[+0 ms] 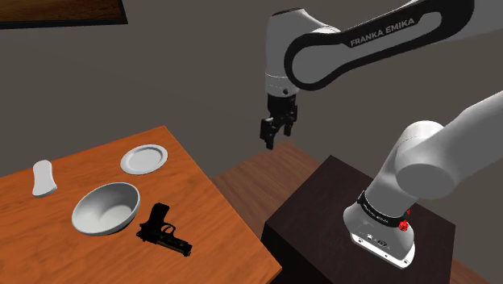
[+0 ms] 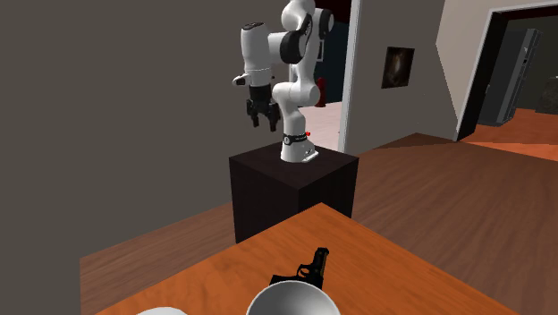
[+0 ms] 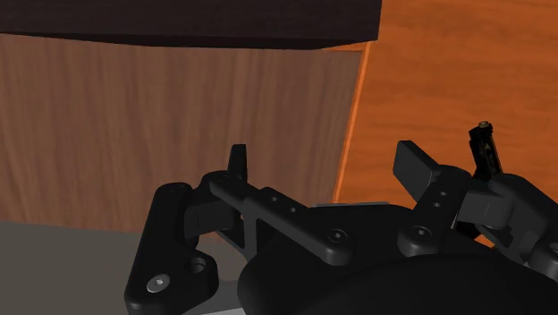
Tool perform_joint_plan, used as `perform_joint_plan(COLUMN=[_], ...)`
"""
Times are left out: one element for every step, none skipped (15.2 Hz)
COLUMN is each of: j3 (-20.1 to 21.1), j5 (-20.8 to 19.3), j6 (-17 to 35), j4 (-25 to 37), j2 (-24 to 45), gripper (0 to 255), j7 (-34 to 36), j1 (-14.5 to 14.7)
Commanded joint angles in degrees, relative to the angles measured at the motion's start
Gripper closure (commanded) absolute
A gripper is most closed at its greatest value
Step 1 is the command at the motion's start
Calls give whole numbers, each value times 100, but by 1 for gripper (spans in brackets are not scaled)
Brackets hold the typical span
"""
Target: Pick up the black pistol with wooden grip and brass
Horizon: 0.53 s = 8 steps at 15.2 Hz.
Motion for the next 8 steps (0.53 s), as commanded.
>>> perform_joint_plan(j3=[221,317,412,507,601,694,783,868], j5=[32,20,-3,-39,-87,-150,-229,-325], j6=[422,606,788,966,1139,1308,1471,1627], j4=[19,53,94,143,200,263,334,412], j2=[356,543,735,932,1134,1341,1553,1769], gripper=[0,0,0,0,0,0,0,0], j7=[162,235,313,397,487,585,691,806], j1=[95,127,155,179,200,216,233,248])
